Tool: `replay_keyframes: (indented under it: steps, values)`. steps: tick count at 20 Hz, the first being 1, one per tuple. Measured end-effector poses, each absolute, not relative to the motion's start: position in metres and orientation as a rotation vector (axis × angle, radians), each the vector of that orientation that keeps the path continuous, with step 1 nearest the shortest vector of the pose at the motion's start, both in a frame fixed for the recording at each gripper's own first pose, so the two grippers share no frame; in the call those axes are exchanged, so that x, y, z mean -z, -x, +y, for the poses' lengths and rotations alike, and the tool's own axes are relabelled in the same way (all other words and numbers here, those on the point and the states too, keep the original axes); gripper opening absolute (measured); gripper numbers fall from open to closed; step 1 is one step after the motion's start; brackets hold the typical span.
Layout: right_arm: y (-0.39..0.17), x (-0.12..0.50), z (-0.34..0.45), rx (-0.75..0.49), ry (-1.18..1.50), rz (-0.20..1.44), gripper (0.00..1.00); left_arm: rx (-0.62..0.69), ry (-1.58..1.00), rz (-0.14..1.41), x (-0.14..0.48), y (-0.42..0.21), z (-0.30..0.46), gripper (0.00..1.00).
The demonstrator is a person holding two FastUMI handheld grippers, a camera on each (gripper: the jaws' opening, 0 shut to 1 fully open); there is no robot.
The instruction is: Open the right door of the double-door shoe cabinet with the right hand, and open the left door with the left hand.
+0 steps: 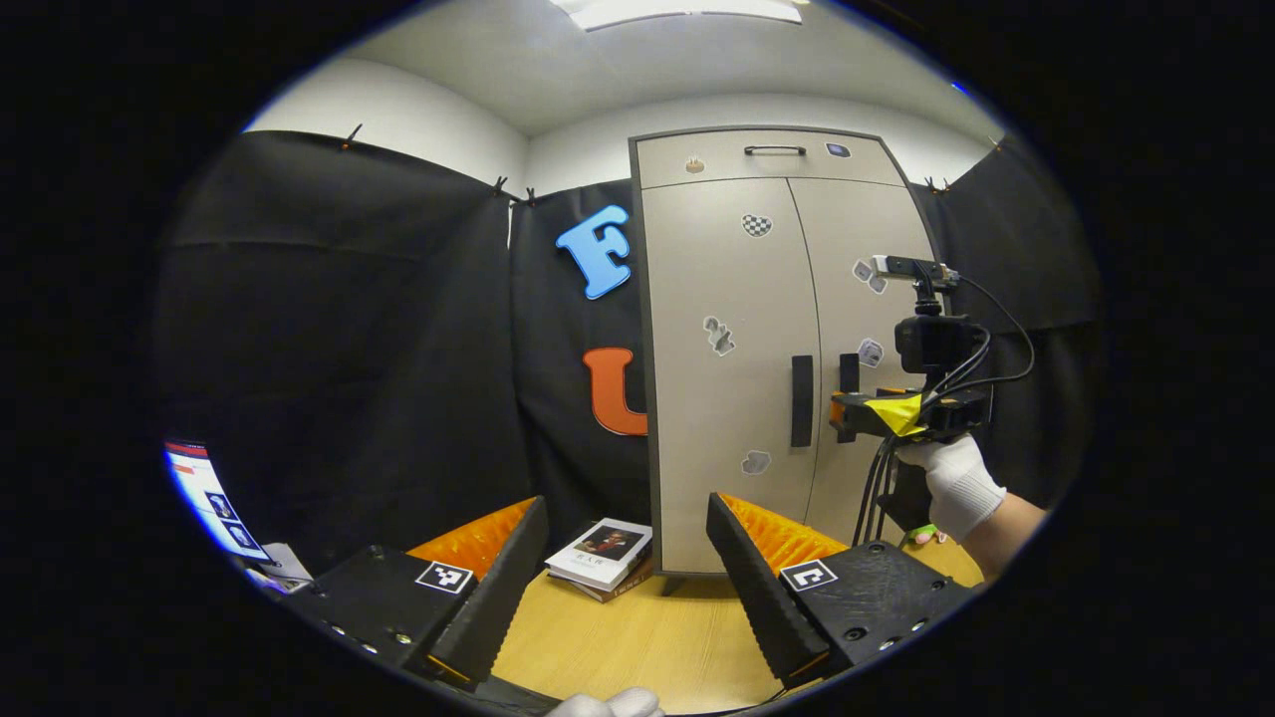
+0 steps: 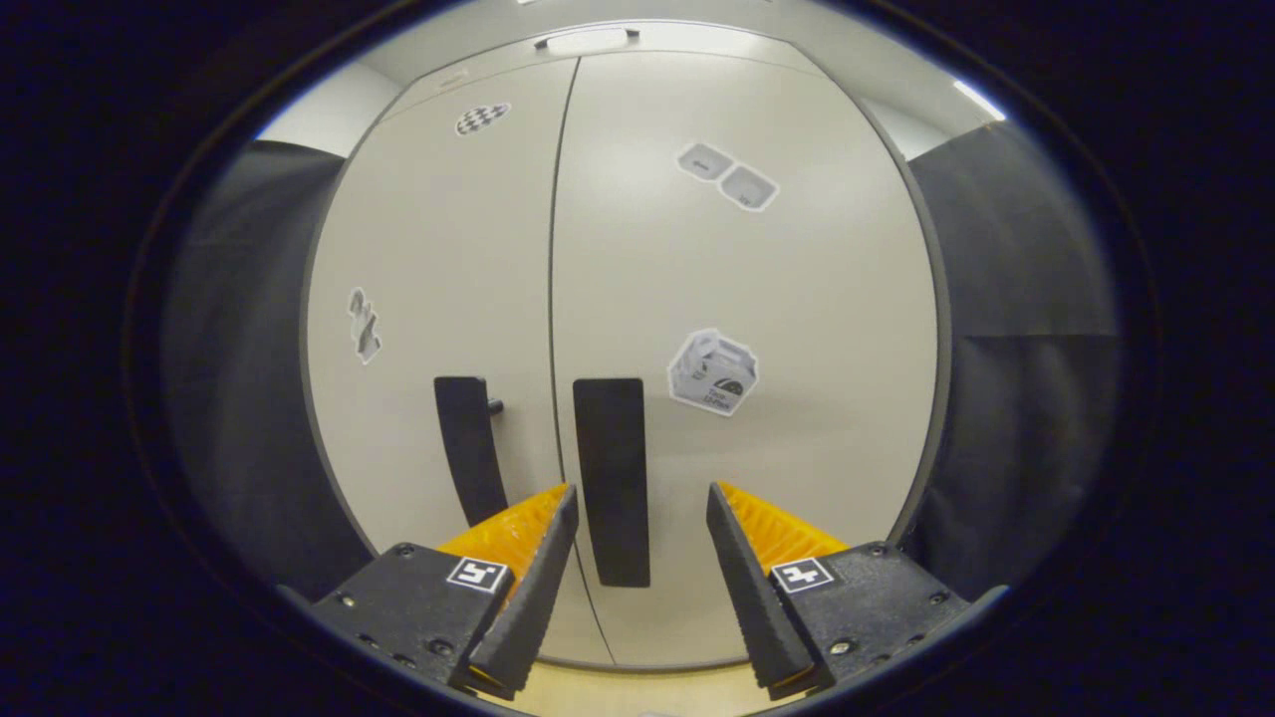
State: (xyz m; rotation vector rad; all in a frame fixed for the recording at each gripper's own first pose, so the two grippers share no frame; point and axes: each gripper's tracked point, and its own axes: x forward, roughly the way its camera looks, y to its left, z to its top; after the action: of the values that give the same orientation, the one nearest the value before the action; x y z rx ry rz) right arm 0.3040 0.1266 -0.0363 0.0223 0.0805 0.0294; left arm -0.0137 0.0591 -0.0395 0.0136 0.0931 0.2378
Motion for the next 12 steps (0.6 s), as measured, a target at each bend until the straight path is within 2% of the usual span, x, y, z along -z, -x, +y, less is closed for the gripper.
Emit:
replay_keyframes:
  steps: [3,6,7,9,10,12]
  values:
    - [-0.315,0.039,0.130,-0.022,-0.028,0.103,0.74,-0.258,-0.021,0.095,0.040,0.002,0.063,0.96]
    - [-0.318,0.040,0.133,-0.014,-0.021,0.109,0.60,-0.258,-0.017,0.094,0.042,0.001,0.062,0.96]
    - [-0.318,0.039,0.135,-0.018,-0.018,0.110,0.60,-0.258,-0.016,0.093,0.042,0.001,0.062,0.96]
    - [-0.318,0.042,0.140,-0.036,-0.032,0.112,0.52,-0.254,-0.010,0.093,0.042,0.000,0.062,0.96]
    - [-0.318,0.041,0.139,-0.034,-0.027,0.112,0.40,-0.251,-0.008,0.091,0.042,-0.001,0.061,0.96]
    - [-0.318,0.041,0.140,-0.049,-0.034,0.117,0.35,-0.246,-0.007,0.088,0.041,-0.002,0.059,0.96]
